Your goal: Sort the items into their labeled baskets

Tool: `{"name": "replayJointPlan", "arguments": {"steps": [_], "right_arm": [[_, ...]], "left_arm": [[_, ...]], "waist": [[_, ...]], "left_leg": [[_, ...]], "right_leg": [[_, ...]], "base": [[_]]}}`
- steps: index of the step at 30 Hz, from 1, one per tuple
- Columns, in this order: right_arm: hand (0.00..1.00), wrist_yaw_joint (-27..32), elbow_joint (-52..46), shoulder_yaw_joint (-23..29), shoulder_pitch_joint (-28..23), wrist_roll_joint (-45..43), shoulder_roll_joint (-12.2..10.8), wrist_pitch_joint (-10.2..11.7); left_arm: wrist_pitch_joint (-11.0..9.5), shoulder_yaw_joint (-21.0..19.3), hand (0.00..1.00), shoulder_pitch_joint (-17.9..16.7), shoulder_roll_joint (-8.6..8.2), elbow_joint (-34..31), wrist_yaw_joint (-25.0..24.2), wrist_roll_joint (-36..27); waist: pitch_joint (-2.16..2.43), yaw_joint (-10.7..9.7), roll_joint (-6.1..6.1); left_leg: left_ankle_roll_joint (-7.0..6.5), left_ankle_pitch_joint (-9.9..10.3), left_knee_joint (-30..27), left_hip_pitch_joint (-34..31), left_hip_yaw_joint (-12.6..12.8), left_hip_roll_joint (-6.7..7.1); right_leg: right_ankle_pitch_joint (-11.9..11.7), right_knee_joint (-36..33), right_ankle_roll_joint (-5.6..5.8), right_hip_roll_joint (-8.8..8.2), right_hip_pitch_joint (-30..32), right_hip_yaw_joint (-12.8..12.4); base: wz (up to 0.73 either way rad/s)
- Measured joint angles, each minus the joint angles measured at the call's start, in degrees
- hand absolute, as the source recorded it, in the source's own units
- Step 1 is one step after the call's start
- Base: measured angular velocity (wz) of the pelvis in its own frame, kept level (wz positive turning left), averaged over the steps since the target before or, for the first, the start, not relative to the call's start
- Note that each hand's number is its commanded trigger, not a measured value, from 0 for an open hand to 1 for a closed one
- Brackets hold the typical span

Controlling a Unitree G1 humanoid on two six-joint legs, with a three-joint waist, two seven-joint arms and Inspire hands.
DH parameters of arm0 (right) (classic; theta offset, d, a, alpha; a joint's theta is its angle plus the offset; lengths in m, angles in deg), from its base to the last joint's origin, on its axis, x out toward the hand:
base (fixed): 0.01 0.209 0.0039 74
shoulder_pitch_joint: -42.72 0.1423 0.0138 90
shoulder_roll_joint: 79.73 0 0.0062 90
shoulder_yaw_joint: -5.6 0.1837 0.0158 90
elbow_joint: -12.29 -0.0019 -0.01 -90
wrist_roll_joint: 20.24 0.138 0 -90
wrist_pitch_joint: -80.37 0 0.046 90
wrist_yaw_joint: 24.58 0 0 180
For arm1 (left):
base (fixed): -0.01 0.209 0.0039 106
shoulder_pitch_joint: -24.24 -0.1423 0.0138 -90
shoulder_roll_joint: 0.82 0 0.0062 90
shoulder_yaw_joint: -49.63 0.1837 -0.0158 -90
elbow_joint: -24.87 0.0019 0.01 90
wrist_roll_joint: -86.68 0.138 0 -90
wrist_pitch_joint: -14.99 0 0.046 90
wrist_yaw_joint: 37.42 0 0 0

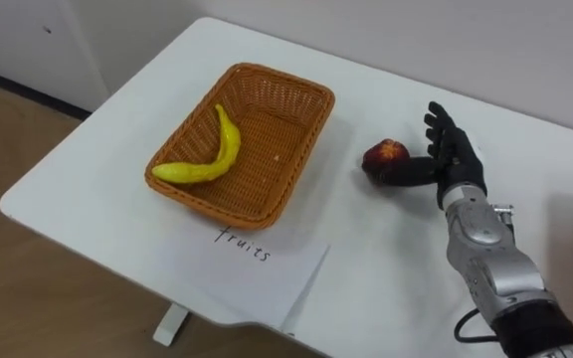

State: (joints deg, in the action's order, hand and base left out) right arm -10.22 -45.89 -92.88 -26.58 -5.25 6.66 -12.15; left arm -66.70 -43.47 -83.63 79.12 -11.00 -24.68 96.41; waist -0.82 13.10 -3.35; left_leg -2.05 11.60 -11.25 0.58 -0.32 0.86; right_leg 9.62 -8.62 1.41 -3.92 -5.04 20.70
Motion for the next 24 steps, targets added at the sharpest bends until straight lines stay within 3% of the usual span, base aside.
{"name": "replayJointPlan", "arguments": {"steps": [17, 24], "right_arm": [[0.0, -0.5, 0.5, -3.8, 0.0, -2.0, 0.1, 1.0], [0.0, -1.4, 0.4, -4.2, 0.0, -3.7, 0.1, 1.2]], "left_arm": [[0.3, 0.4, 0.0, 0.0, 0.14, -0.8, -2.2, 0.0], [-0.1, 0.3, 0.0, -0.1, 0.47, -1.3, -3.5, 0.4]], "waist": [[-0.08, 1.1, 0.41], [0.21, 1.3, 0.1]], "left_leg": [[0.0, 0.0, 0.2, -0.1, 0.0, -0.04], [0.0, 0.0, 0.0, -0.2, -0.1, 0.01]], "right_leg": [[0.0, 0.0, 0.01, -0.02, 0.1, 0.7], [0.0, 0.0, 0.01, -0.07, 0.1, 0.8]], "base": [[0.0], [0.0]]}}
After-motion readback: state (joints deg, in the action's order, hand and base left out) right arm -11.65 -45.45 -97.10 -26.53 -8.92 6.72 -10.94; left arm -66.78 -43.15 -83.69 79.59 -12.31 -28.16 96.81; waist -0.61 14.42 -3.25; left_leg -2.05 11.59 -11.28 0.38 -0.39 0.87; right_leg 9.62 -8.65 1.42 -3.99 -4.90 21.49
